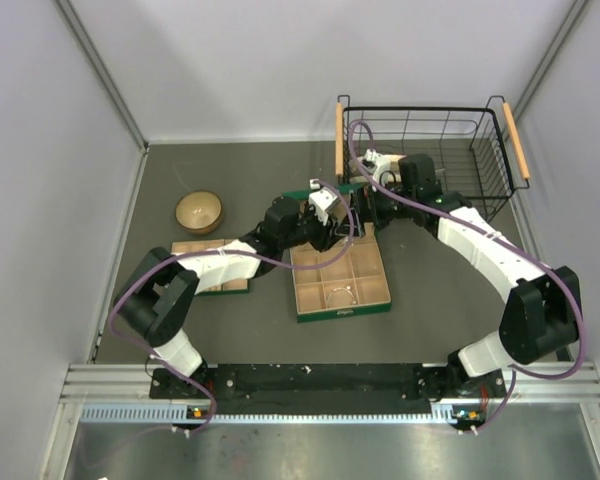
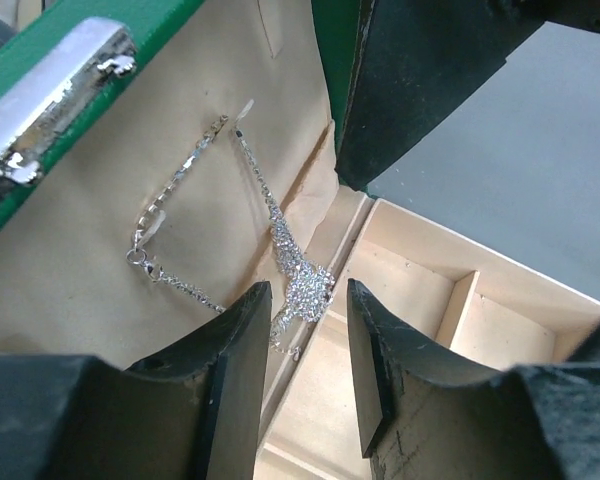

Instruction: Organize the mixed jewelry

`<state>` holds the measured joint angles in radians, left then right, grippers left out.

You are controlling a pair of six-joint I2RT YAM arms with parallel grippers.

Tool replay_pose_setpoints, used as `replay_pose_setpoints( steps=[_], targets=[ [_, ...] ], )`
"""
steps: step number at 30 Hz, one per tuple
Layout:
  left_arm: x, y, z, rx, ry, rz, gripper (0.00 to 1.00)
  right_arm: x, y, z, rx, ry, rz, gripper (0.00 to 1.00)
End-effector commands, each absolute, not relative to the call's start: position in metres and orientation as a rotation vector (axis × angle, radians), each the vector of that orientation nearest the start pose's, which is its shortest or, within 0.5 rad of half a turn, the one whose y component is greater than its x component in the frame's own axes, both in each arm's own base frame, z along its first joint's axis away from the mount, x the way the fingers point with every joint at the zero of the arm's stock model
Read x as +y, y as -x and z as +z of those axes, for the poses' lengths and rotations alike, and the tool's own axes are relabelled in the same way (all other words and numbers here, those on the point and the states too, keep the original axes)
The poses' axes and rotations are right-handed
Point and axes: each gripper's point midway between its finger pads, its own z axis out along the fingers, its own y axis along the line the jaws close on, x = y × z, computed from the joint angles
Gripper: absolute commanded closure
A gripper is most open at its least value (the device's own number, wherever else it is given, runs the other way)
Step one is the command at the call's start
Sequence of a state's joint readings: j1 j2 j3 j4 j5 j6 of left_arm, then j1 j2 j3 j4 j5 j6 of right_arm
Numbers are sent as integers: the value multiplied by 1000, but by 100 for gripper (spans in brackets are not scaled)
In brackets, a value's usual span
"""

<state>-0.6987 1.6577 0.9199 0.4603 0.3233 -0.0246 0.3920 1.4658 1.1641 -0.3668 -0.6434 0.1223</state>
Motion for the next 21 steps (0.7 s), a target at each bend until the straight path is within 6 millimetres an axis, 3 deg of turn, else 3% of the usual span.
replay_pose_setpoints(
  steps=[1,7,9,21],
  targets=[
    [-362,-313,189,1562,-932,-829,58,242,-330,211,2060,678,891,4],
    [-348,-298,203,1519,-969,-819,58,235,-325,196,2062,727,845,4],
    [-340,-296,197,1543,-980,-783,58,235,-323,193,2058,739,845,4],
    [-255,-335,161,1643,-1002,-364,50,246,-315,174,2018,847,803,4]
  ],
)
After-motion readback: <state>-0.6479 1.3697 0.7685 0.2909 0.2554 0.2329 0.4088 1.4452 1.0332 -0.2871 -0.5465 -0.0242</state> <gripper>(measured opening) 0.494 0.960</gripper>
